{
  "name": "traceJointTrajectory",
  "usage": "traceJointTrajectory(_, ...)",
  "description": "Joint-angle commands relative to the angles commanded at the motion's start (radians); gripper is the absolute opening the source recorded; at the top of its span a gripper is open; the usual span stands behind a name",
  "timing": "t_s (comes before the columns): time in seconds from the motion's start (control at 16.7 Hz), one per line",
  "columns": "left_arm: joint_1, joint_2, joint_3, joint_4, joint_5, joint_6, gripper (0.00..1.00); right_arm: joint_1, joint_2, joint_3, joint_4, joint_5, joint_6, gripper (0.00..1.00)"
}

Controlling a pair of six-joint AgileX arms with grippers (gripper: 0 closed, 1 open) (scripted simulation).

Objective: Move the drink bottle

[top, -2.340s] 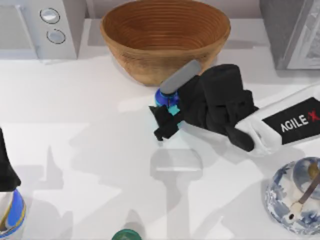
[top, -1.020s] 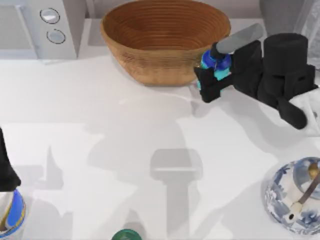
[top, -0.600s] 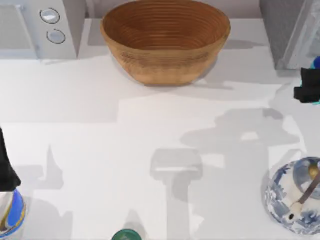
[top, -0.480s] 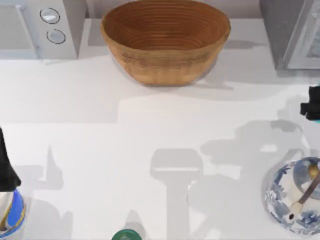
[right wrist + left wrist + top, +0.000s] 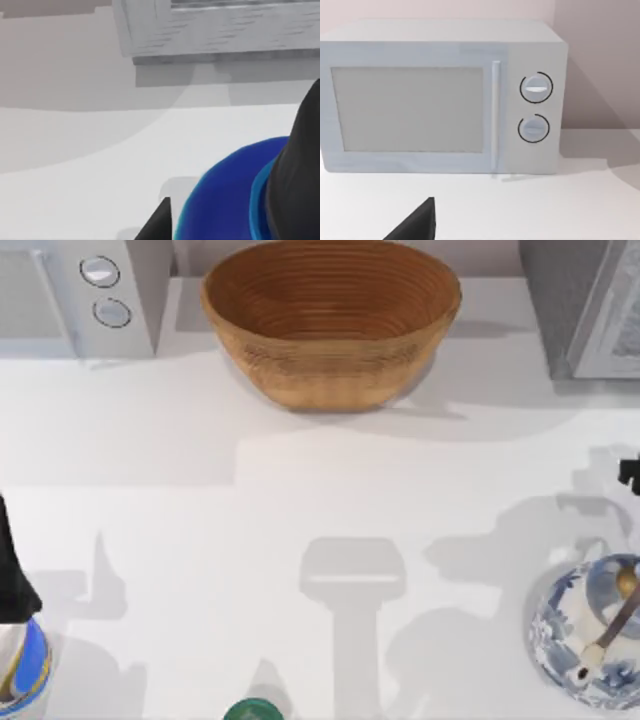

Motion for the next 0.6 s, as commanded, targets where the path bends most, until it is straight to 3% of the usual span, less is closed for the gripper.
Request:
traceJointTrajectory(0.36, 0.000, 0.000, 0.000, 0.000, 0.000, 0.000, 1.00, -0.013, 0.167, 0.150, 0.167, 0.066, 0.060, 0.00)
traceJointTrajectory(0.6, 0.000, 0.000, 0.000, 0.000, 0.000, 0.000, 1.00, -0.007, 0.288, 0.181, 0.259, 0.047, 0.054, 0.00)
